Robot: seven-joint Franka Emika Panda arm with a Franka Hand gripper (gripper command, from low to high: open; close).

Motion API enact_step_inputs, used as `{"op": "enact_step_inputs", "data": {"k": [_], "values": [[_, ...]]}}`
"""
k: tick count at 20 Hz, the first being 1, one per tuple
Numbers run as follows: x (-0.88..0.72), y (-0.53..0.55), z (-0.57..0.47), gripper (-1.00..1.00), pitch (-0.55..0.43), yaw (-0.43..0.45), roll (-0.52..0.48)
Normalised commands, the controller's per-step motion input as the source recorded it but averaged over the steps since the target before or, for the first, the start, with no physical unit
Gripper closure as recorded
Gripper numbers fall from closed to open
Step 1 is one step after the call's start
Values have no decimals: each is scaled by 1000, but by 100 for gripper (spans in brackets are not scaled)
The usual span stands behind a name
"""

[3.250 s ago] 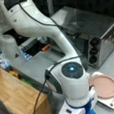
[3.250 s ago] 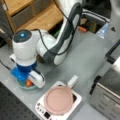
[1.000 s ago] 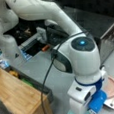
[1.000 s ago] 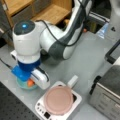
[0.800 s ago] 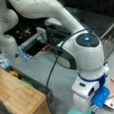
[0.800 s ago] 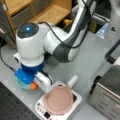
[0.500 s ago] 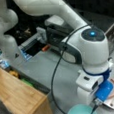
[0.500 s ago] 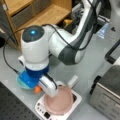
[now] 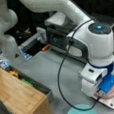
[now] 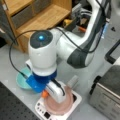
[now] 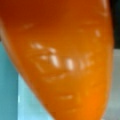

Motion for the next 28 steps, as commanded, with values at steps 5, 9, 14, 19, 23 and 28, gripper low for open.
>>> {"op": "enact_step_inputs", "data": {"k": [5, 9, 14, 19, 23, 28], "values": [[-85, 222, -124, 100, 2, -16, -240], [-27, 182, -138, 100, -27, -20, -259], [14, 229, -163, 100, -47, -8, -281], [44, 226, -119, 100, -53, -19, -329], [70, 219, -92, 100, -37, -18, -343], [77, 194, -22, -100, -20, 3, -304]]}}
